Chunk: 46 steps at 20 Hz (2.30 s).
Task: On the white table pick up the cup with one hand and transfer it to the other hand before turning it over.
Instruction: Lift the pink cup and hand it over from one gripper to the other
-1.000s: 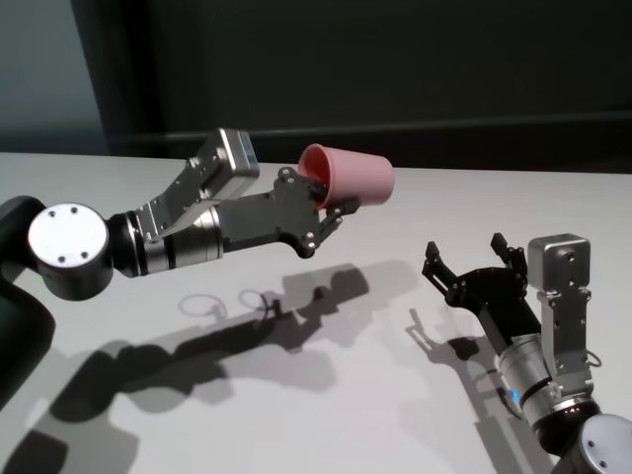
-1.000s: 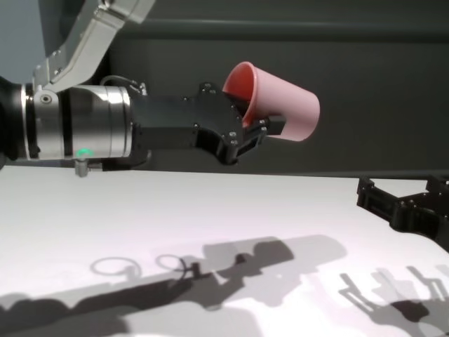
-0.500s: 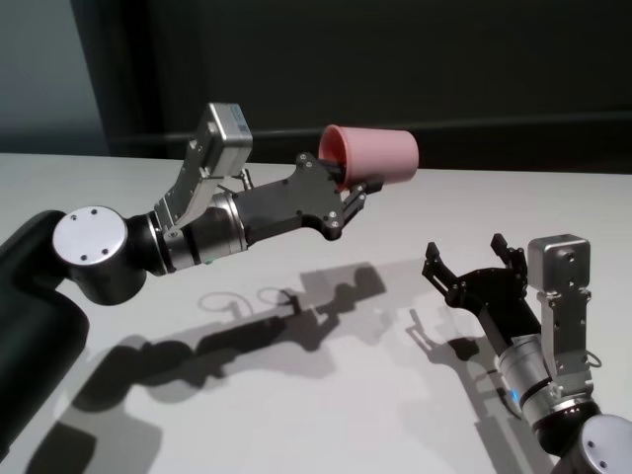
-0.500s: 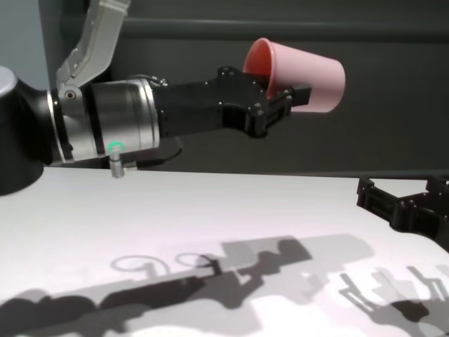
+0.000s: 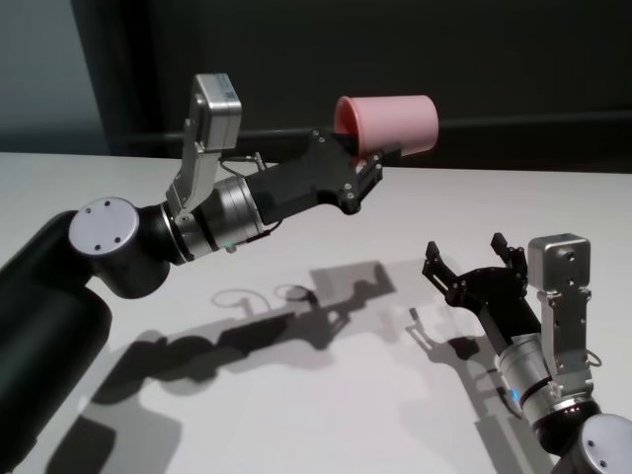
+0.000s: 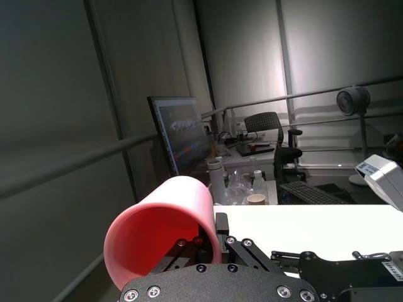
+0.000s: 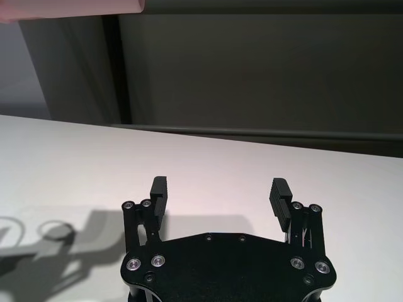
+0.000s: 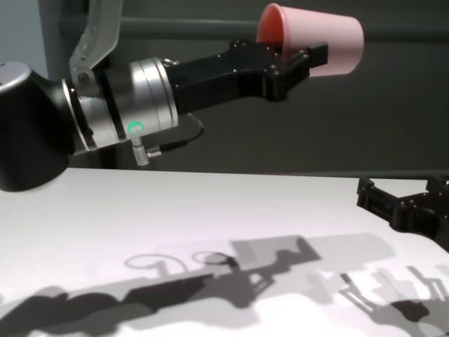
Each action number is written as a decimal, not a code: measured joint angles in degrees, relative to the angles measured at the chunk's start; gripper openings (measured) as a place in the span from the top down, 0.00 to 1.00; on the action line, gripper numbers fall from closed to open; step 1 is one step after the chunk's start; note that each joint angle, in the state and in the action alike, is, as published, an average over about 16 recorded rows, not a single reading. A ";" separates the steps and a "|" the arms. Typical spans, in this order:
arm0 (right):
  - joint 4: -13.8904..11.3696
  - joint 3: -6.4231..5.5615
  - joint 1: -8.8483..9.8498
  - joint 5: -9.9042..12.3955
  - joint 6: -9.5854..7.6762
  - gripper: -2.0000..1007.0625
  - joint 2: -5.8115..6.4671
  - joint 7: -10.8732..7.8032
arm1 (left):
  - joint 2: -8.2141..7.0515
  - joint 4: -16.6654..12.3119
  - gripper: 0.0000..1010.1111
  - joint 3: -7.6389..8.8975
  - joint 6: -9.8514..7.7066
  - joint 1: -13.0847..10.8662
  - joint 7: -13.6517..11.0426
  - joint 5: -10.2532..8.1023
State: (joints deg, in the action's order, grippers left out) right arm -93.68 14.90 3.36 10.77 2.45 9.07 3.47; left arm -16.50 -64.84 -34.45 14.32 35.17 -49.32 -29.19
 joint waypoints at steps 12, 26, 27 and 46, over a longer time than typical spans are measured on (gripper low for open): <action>0.00 0.00 0.00 0.00 0.00 0.01 0.00 0.00 | 3.24 3.12 0.95 -0.77 0.41 1.87 -2.21 -3.40; 0.00 0.00 0.00 0.00 0.00 0.01 0.00 0.00 | 4.47 4.43 0.95 -1.76 0.31 2.91 -2.89 -4.59; 0.00 0.00 0.00 0.00 0.00 0.01 0.00 0.00 | 4.46 4.41 0.95 -1.80 0.30 2.93 -2.84 -4.54; 0.01 -0.02 0.00 0.00 0.02 0.01 -0.03 -0.14 | 4.37 4.32 0.95 -1.78 0.29 2.90 -2.93 -4.32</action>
State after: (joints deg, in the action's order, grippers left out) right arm -93.68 14.88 3.37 10.77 2.46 9.03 3.33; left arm -12.13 -60.53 -36.22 14.62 38.07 -52.24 -33.51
